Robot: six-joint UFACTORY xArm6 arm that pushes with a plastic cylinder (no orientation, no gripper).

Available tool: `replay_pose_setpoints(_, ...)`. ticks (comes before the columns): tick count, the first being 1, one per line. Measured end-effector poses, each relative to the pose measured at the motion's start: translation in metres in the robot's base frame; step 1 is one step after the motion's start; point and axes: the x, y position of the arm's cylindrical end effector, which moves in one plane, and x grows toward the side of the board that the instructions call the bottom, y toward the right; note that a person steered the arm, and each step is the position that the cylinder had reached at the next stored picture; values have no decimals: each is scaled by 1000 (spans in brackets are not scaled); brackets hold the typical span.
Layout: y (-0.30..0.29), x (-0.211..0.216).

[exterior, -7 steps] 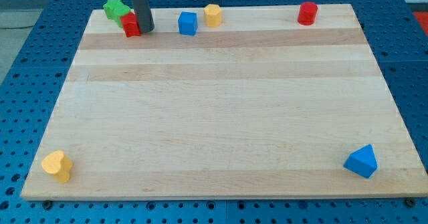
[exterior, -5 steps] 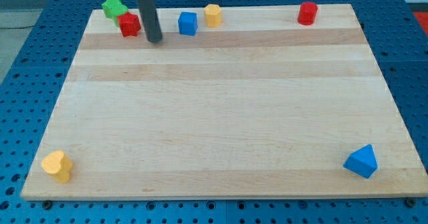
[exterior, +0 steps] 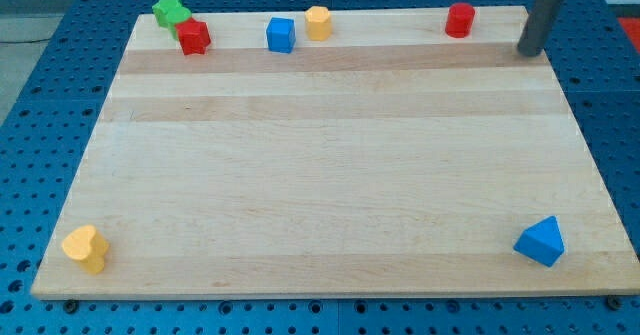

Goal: Push the red circle towards the center of the board

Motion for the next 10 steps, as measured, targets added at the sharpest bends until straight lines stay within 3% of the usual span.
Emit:
replay_pose_setpoints(1,3,-55)
replay_pose_setpoints(2,-26,-80)
replay_pose_setpoints(5,-159,-35)
replay_pose_setpoints(7,-119,-38)
replay_pose_setpoints(9,-38,-32)
replay_pose_setpoints(10,-42,-12)
